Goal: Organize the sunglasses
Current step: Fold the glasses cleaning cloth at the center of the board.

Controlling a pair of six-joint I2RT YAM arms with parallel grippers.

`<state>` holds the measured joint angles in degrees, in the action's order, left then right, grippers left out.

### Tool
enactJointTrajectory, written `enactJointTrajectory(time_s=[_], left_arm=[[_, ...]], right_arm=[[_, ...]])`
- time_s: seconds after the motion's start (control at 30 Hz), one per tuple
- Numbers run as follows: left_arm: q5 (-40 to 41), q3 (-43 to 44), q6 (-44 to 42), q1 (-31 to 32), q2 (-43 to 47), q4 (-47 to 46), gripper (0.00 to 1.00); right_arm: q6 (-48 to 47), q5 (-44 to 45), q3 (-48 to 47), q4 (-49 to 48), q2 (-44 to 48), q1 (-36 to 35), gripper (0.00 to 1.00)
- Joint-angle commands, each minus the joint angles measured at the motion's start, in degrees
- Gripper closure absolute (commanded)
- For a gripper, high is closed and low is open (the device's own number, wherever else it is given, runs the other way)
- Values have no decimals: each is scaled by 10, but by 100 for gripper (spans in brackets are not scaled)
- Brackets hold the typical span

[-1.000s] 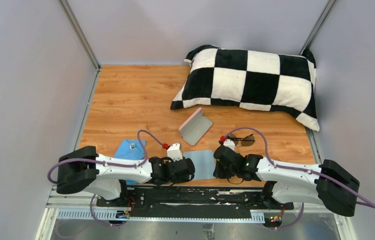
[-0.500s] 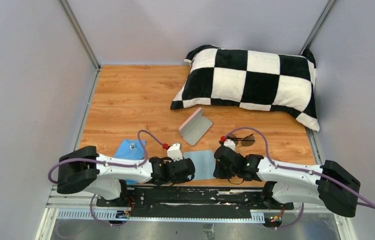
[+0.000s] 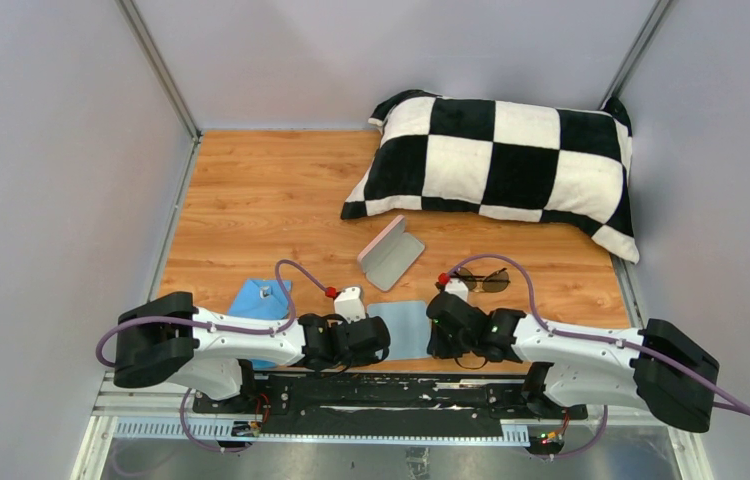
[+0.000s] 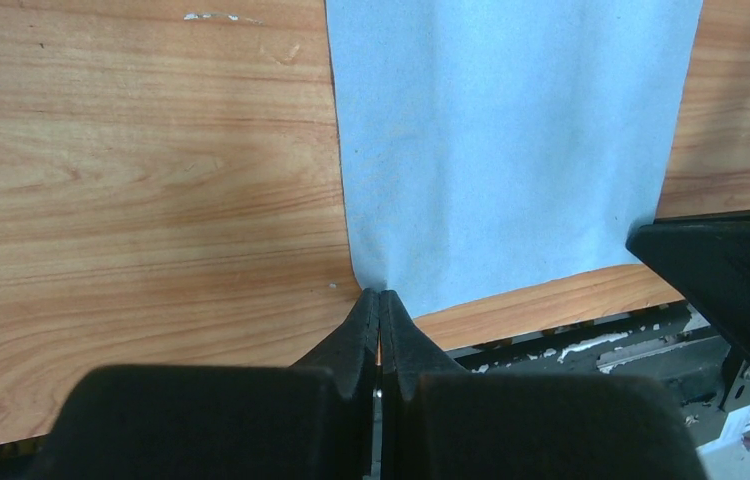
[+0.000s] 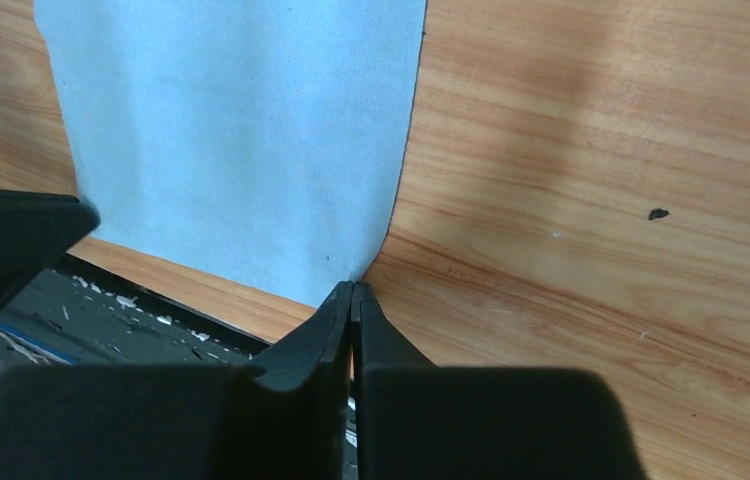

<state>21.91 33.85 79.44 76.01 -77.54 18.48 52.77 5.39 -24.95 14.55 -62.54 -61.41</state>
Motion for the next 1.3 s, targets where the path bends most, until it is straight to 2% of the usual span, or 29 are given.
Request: enactJointTrajectory(time_s=[0.0, 0.23, 0.6, 1.27], left_arm=[[30, 6, 0, 4, 11, 2, 100], [53, 12, -13, -11, 35, 14, 100], [26, 34, -59, -56, 22, -6, 100], [-68, 56, -117, -149, -27, -49, 100]], right_arm=[[-14, 10, -10, 22, 5, -9, 99], [-38, 47, -37, 48, 13, -9, 100], [-80, 78, -95, 60, -27, 2, 100], [-121, 29, -143, 48, -113, 84, 100]])
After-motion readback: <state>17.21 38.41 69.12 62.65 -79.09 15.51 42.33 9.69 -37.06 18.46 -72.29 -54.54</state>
